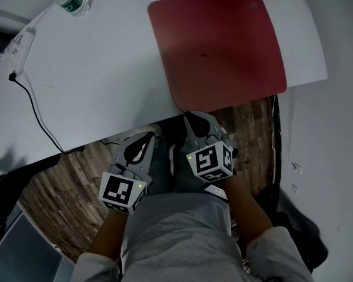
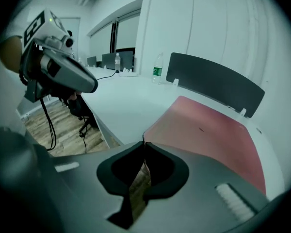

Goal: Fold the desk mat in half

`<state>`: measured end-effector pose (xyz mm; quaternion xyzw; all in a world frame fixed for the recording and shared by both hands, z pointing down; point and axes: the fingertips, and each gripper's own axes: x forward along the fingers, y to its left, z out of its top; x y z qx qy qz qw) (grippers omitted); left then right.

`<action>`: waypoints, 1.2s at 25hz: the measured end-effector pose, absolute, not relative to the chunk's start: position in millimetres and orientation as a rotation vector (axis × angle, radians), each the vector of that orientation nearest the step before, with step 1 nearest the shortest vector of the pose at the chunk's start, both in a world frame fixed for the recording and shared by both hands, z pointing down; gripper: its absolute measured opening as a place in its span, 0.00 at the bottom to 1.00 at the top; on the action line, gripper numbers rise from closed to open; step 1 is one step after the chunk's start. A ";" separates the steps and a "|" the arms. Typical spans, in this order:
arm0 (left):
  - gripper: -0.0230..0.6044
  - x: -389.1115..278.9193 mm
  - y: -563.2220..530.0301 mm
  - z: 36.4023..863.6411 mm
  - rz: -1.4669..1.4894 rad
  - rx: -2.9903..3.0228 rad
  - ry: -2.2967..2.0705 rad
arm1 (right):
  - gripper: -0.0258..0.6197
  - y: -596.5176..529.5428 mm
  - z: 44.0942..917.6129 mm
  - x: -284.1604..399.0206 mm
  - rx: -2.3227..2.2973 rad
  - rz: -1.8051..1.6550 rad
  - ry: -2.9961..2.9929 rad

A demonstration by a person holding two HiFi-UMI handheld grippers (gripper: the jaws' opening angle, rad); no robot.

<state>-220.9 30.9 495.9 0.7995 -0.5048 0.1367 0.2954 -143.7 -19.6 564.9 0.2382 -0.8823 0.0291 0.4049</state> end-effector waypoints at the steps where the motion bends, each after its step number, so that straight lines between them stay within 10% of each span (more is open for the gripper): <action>1: 0.07 -221.0 30.4 493.8 0.365 2.136 -1.338 | 0.07 -20.8 561.1 -143.0 0.617 0.097 -2.238; 30: 0.07 -61.2 -62.3 449.3 0.430 2.276 -1.291 | 0.07 -116.8 471.3 8.3 0.823 0.364 -2.506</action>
